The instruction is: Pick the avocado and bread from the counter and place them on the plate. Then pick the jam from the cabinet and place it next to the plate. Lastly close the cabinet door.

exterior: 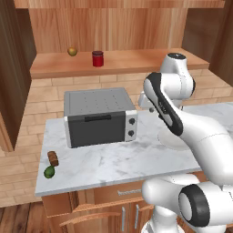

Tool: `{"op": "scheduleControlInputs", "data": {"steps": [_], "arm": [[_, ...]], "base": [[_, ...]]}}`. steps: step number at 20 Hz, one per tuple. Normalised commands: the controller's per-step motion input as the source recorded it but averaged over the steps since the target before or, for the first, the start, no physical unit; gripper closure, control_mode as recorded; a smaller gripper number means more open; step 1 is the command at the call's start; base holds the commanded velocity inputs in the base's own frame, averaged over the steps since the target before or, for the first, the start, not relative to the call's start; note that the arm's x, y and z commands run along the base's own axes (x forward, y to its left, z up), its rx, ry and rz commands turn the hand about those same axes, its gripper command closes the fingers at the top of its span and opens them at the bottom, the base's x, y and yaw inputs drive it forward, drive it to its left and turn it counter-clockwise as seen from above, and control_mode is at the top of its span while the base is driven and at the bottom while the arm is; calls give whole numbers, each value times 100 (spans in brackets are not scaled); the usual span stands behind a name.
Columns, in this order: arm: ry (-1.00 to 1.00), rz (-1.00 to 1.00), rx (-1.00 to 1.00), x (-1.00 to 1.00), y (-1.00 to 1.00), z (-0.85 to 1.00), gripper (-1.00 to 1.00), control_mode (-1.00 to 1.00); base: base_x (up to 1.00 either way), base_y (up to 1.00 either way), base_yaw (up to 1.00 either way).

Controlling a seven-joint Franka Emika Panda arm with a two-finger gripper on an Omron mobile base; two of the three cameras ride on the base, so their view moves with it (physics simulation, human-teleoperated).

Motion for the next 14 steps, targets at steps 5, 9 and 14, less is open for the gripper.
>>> {"op": "scheduleControlInputs", "data": {"steps": [5,9,14], "arm": [[-2,0,0,-2,1,0,-100,-100],[0,0,0,0,16,-6,-100,-100],[1,0,0,-3,35,-14,-100,-100]], "base": [[0,0,0],[0,0,0],[0,0,0]]}}
